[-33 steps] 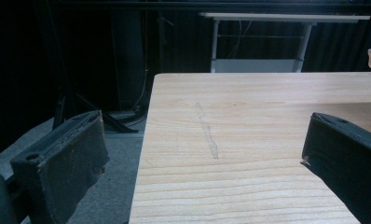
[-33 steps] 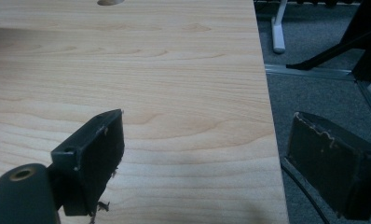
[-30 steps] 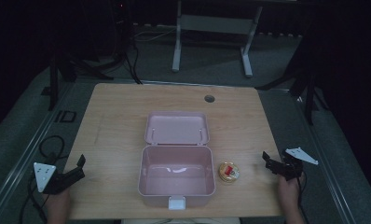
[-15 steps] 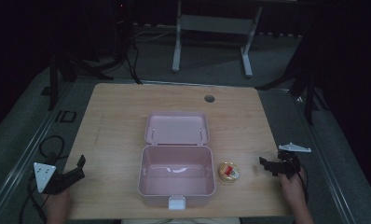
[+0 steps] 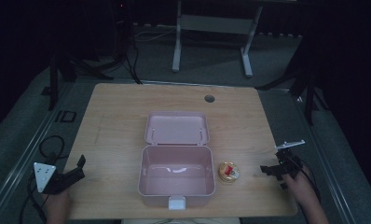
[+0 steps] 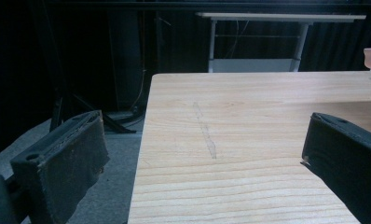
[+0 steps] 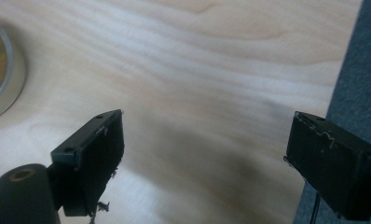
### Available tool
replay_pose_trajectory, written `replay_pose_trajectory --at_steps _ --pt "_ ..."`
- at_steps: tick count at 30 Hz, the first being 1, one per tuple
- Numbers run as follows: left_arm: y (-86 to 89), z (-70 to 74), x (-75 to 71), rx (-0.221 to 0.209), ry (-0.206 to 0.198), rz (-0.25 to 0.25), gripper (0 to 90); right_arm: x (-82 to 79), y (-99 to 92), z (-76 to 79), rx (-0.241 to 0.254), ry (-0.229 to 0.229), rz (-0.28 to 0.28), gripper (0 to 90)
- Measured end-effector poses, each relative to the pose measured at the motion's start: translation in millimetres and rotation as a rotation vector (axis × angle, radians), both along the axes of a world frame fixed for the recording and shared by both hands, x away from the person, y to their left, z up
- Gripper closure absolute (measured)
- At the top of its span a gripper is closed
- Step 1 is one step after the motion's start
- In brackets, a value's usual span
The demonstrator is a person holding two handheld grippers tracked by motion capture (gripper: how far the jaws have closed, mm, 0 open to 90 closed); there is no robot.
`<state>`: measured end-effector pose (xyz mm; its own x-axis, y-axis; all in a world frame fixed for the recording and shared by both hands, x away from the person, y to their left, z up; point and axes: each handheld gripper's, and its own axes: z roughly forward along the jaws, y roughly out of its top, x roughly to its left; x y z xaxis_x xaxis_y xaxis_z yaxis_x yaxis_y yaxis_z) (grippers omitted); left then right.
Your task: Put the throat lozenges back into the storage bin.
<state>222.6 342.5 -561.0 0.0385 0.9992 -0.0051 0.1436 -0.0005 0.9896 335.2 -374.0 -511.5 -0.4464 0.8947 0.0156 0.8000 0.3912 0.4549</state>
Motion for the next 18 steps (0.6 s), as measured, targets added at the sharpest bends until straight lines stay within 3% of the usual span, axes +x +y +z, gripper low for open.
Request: replay_pose_trajectory --at_steps 5,9,18 --pt "0.1 0.0 0.0 -0.002 0.000 0.000 0.4 -3.6 5.4 6.3 -0.041 0.084 0.050 10.9" --pt "0.1 0.0 0.0 -0.002 0.000 0.001 0.4 -7.5 11.9 9.7 -0.084 0.171 0.123 10.9" --pt "0.5 0.0 -0.2 -0.006 -0.002 0.002 0.4 -16.7 20.2 15.9 -0.185 0.295 0.247 10.9"
